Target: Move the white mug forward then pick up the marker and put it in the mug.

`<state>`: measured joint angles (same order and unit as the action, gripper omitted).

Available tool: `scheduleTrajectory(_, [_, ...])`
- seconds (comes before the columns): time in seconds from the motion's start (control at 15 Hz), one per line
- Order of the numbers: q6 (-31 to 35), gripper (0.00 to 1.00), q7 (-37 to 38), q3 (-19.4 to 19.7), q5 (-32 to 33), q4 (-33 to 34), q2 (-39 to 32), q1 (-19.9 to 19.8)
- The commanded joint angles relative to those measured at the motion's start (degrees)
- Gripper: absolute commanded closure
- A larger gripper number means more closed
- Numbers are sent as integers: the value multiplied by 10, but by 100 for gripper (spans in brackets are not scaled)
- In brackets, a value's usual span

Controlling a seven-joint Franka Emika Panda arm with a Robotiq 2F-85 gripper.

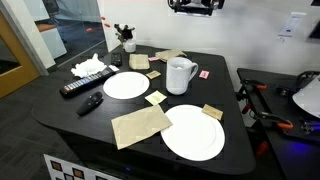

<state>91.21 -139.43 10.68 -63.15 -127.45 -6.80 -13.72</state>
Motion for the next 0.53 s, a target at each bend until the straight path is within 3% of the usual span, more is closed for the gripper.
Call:
scheduleTrajectory(0.0, [8,0,41,10,5,-33,73,3])
scheduleTrajectory(0.4, [9,0,79,17,11,-35,128,1])
scheduleTrajectory(0.47, [-1,0,61,17,1,-22,98,3])
